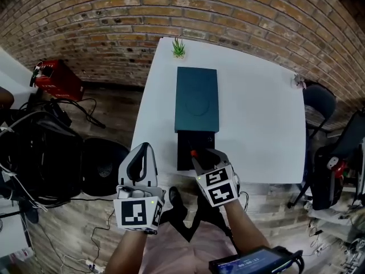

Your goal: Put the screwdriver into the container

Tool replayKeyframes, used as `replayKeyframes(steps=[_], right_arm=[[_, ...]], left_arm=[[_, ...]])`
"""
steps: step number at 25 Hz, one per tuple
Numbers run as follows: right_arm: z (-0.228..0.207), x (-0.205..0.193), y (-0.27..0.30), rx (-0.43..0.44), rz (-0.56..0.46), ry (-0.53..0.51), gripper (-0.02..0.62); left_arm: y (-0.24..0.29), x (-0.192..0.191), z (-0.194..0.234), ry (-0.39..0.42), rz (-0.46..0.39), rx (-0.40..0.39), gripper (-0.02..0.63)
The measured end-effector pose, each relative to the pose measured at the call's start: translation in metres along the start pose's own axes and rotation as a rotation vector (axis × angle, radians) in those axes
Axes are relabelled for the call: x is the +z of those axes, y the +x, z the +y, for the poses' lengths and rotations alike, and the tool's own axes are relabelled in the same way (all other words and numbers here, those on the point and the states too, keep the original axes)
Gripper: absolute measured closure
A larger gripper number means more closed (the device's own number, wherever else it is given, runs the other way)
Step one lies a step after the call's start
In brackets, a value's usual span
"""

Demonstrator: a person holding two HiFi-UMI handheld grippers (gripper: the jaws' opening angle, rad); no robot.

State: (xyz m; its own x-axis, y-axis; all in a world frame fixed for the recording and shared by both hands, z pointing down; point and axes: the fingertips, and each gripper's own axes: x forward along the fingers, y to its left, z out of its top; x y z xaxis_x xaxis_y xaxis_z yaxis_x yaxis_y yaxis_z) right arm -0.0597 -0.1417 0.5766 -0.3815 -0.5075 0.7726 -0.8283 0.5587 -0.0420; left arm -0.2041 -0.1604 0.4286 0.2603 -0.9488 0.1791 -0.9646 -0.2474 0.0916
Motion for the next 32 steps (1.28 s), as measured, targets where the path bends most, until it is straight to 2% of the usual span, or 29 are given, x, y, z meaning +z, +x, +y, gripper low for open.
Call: replayKeyframes(steps=[9,17,21,29,32], right_arm=[[0.000,0.049,-0.061,-0.024,-0.203,0.042,0.442],[-0.003,0.130,-0.142,-0.089,-0.489,-0.003,0.477],[0.001,0.159,-0.189,-0.101,-0.618,-0.042,0.485],[0.003,0.190,-0.270,-0.214,-0.831,-0.099,0.593],[0.005,0.192,-0.283,-0.218,-0.869,-0.111,0.594]], left_arm=[[-0.030,0.048,-0.023,0.052,-0.087,-0.026,0.594],[-0.048,0.115,-0.034,0.111,-0.199,-0.030,0.594],[-0.058,0.150,-0.043,0.134,-0.266,-0.025,0.594],[-0.082,0.200,-0.055,0.154,-0.361,-0.026,0.594],[-0.087,0.208,-0.058,0.166,-0.386,-0.024,0.594]])
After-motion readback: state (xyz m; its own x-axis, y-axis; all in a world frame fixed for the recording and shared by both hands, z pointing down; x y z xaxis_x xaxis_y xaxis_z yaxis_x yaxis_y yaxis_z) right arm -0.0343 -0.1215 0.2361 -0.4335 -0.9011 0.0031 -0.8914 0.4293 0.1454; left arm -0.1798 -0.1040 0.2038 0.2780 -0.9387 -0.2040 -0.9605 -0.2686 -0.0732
